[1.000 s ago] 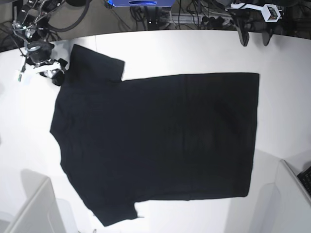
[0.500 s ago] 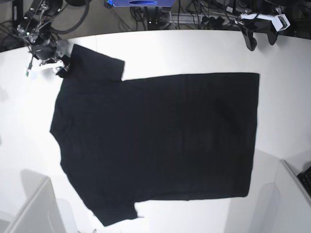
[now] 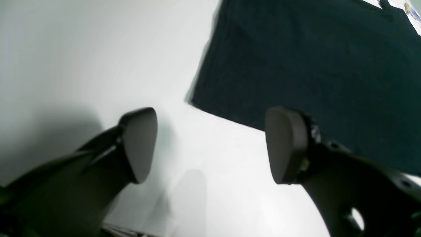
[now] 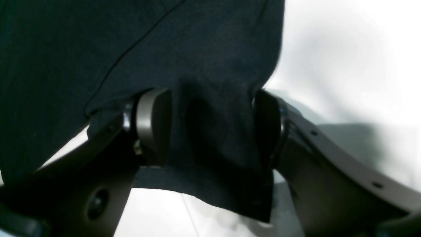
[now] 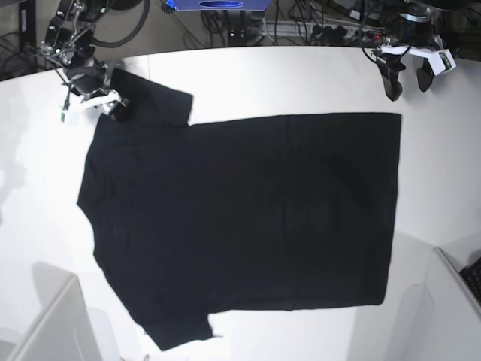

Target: Fold the T-shirt properly

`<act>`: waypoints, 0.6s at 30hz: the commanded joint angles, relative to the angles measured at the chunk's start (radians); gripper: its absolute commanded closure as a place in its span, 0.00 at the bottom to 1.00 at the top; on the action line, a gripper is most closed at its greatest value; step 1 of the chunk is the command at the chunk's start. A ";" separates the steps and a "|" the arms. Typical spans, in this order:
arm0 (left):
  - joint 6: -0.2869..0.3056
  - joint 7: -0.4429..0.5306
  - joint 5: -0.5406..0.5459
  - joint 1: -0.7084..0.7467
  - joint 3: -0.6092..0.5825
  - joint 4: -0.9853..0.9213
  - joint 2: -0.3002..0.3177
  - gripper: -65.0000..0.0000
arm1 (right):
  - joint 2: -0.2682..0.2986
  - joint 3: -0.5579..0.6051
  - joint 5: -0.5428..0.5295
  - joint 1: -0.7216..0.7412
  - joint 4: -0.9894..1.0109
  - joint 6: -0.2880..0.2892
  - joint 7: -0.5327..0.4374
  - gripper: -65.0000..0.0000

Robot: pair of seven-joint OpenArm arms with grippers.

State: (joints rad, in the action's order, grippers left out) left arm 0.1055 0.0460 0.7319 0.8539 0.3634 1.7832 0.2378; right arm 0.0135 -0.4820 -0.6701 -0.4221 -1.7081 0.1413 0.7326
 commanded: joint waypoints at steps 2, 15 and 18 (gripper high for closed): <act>0.009 -0.005 0.002 -0.017 0.007 0.002 -0.010 0.24 | 0.007 -0.001 0.016 -0.010 0.003 -0.006 0.034 0.49; 0.010 -0.292 0.002 -0.219 0.193 -0.064 -0.120 0.24 | 0.032 -0.001 0.016 0.007 0.102 -0.004 0.035 1.00; 0.010 -0.343 0.002 -0.264 0.202 -0.084 -0.130 0.24 | 0.032 -0.002 0.016 0.009 0.102 -0.004 0.035 1.00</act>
State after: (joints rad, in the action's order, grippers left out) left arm 0.1055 -0.3149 0.7300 0.5888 0.5617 1.6848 0.1028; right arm 0.0452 -0.4850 -0.7029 -0.4034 -1.6161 0.1585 0.7101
